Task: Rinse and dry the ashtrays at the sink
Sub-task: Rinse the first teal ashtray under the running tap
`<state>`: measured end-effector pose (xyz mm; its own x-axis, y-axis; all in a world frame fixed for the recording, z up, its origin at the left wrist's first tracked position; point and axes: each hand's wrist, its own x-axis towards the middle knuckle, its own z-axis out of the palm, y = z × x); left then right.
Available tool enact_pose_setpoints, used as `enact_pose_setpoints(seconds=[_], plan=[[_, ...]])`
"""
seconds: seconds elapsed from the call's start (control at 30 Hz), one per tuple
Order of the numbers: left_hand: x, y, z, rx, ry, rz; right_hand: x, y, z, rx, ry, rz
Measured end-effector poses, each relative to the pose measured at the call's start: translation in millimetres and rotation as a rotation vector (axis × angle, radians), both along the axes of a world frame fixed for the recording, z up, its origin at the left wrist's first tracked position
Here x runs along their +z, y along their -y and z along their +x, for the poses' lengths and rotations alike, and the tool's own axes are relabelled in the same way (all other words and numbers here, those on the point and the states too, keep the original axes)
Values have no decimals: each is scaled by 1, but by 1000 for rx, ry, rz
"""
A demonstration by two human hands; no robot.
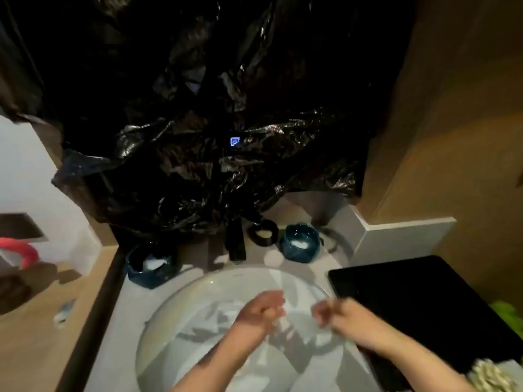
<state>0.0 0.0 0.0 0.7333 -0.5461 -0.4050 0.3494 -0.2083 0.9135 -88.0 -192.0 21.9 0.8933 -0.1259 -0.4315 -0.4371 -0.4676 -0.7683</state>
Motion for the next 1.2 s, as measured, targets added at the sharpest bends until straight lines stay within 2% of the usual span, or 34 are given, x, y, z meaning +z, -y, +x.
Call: enact_pose_setpoints(seconds=[0.07, 0.17, 0.37, 0.53, 0.73, 0.83, 0.93, 1.07, 1.13, 1.2], plan=[[-3, 30, 21, 7, 4, -13, 6, 14, 41, -208, 101, 48], [-3, 72, 54, 40, 8, 38, -6, 47, 101, -454, 162, -90], [-21, 116, 105, 173, -26, 84, -39, 75, 166, -598, -33, -160], [-28, 131, 116, 185, -59, 75, -46, 73, 179, -552, -35, -291], [-26, 129, 106, 295, -283, -12, -36, 74, 168, -497, -68, -296], [-25, 111, 92, 243, -335, -63, -24, 69, 147, -449, -44, -229], [-32, 84, 74, 204, -352, -111, -25, 56, 126, -342, -34, -187], [-46, 36, 51, 226, -511, -240, -29, 25, 104, -161, -71, -152], [-51, 7, 44, 243, -474, -224, -22, 6, 103, 17, -149, -190], [-55, -20, 40, 243, -406, -204, -10, -11, 111, 163, -125, -300]])
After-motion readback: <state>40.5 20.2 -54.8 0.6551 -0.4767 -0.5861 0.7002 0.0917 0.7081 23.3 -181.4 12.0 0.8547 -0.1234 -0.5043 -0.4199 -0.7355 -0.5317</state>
